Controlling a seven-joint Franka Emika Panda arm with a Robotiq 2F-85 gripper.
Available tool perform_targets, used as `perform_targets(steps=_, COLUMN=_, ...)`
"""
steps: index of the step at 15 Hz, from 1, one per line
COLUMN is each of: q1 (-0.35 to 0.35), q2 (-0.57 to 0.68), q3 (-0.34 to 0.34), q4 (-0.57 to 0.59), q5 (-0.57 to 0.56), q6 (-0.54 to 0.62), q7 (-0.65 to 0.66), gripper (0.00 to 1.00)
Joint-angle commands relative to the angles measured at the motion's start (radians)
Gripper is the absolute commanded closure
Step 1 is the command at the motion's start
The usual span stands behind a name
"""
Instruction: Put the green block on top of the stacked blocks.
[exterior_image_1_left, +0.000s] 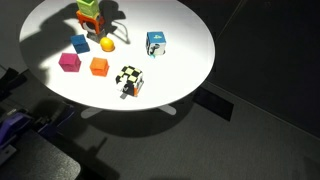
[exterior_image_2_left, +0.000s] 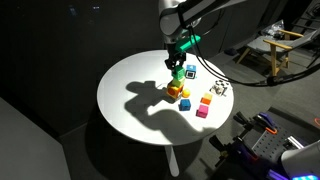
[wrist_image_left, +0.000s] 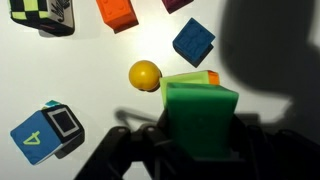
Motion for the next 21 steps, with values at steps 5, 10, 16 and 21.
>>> perform_targets(steps=5, q1=0.000, q2=0.004, q3=0.003, q4=0.004, q5=-0.020, q6=-0.003, q7=-0.014, gripper=0.73)
perform_targets(steps=10, q1=-0.002, q2=0.006, q3=0.005, q4=-0.002, q5=-0.021, q6=0.013, q7=-0.033, gripper=0.73)
perform_targets(steps=16, q1=-0.008, q2=0.010, q3=0.006, q4=-0.008, q5=-0.016, q6=0.018, q7=-0.051, gripper=0.73)
perform_targets(steps=21, q1=-0.007, q2=0.010, q3=0.005, q4=-0.013, q5=-0.019, q6=0.022, q7=-0.055, gripper=0.23)
